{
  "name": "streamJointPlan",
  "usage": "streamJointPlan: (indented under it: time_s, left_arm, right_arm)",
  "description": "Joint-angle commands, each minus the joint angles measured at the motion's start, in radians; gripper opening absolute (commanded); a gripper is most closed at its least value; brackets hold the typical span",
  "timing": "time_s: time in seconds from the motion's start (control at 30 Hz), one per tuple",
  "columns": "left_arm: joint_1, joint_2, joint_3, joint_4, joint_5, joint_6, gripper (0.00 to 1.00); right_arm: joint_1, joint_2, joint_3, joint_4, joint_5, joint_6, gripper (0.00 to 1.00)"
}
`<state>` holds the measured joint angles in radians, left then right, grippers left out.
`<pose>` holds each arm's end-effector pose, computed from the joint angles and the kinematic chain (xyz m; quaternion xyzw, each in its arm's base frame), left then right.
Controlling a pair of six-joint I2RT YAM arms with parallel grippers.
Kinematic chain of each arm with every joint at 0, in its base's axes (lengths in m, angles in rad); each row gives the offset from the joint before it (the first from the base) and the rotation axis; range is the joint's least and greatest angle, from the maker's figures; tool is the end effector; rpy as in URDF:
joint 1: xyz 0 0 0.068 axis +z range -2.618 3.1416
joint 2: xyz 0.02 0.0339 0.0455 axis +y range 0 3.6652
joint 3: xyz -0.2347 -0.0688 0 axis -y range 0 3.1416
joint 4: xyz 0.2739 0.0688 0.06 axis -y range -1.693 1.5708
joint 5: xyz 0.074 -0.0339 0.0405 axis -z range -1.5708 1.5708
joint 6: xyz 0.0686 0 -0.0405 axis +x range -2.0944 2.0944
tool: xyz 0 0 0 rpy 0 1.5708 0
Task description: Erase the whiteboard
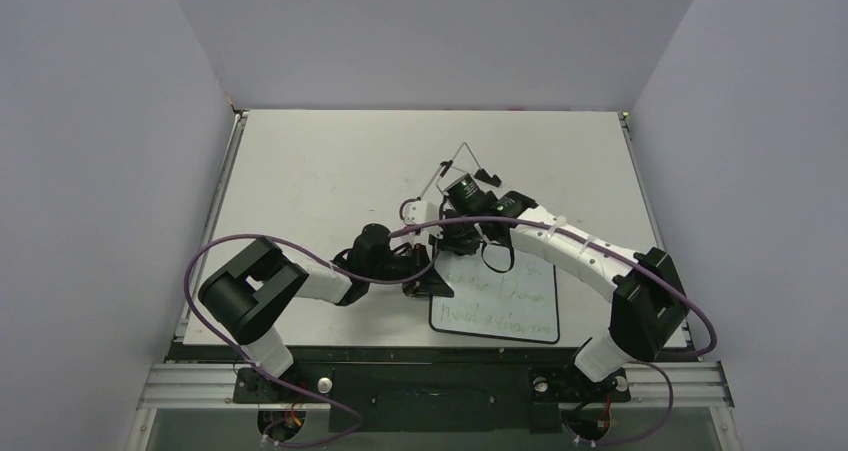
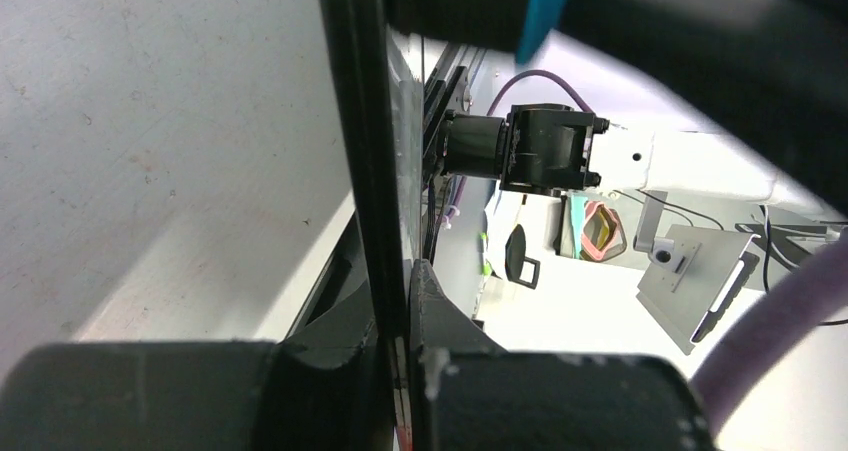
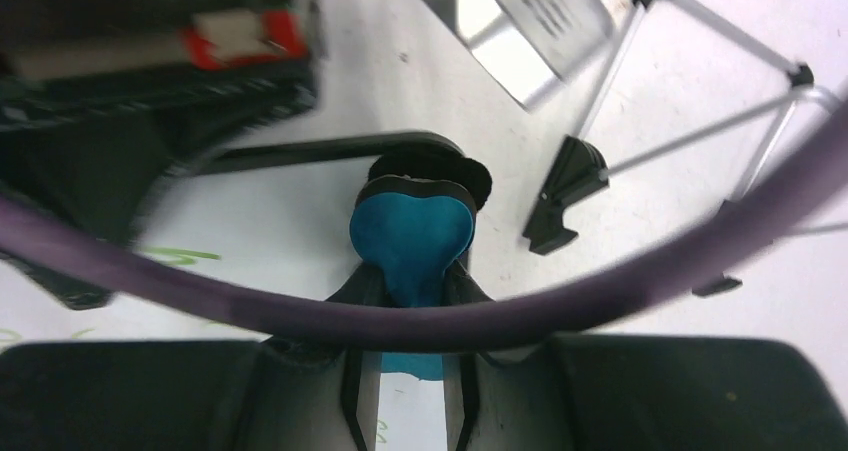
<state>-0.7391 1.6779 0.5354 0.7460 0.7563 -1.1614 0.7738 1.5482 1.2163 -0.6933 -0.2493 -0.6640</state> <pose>0.2105 -0.2555 0.0748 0.0378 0.7994 -0.5976 0.0493 0.2500 0.2680 0.1955 -0.6545 0.6970 0.1342 0.2604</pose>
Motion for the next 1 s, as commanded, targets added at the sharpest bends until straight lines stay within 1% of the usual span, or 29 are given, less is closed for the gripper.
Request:
streamJointPlan:
  time_s: [0.0, 0.07, 0.17, 0.27, 0.4, 0.5, 0.57, 0.63, 0.77, 0.87, 0.93, 0.97]
  left_arm:
    - [-0.012, -0.015, 0.033, 0.085, 0.012, 0.063, 0.0]
    - [-0.012, -0.017, 0.032, 0.084, 0.016, 0.064, 0.0]
    - [-0.01, -0.022, 0.03, 0.077, 0.019, 0.071, 0.0]
    - [-0.01, -0.028, 0.028, 0.072, 0.021, 0.079, 0.0]
    - [-0.01, -0.031, 0.022, 0.075, 0.02, 0.082, 0.0]
    - [-0.01, -0.038, 0.019, 0.076, 0.02, 0.083, 0.0]
    - [-0.01, -0.041, 0.017, 0.073, 0.018, 0.084, 0.0]
    - [-0.011, -0.039, 0.017, 0.073, 0.017, 0.085, 0.0]
    - [-0.012, -0.032, 0.021, 0.073, 0.021, 0.085, 0.0]
    - [-0.012, -0.031, 0.025, 0.073, 0.021, 0.085, 0.0]
    - [-0.013, -0.034, 0.021, 0.075, 0.019, 0.085, 0.0]
    - [-0.012, -0.034, 0.02, 0.075, 0.018, 0.084, 0.0]
  right_arm:
    - [-0.059, 0.002, -0.009, 0.044, 0.077, 0.015, 0.0]
    - [-0.098, -0.008, -0.018, -0.031, 0.033, -0.055, 0.0]
    - [-0.115, -0.024, -0.03, -0.124, -0.052, -0.145, 0.0]
    - [-0.091, -0.027, -0.043, -0.216, -0.147, -0.235, 0.0]
    - [-0.05, -0.042, -0.033, -0.246, -0.199, -0.262, 0.0]
    - [-0.065, -0.039, -0.012, -0.201, -0.171, -0.194, 0.0]
    - [-0.144, -0.027, 0.006, -0.178, -0.164, -0.154, 0.0]
    - [-0.184, -0.029, 0.001, -0.172, -0.137, -0.147, 0.0]
    - [-0.195, -0.068, -0.06, -0.149, -0.114, -0.155, 0.0]
    - [-0.201, -0.065, -0.055, -0.118, -0.039, -0.104, 0.0]
    - [-0.197, -0.059, -0.049, -0.119, -0.035, -0.093, 0.0]
    - [-0.193, -0.059, -0.052, -0.14, -0.048, -0.115, 0.0]
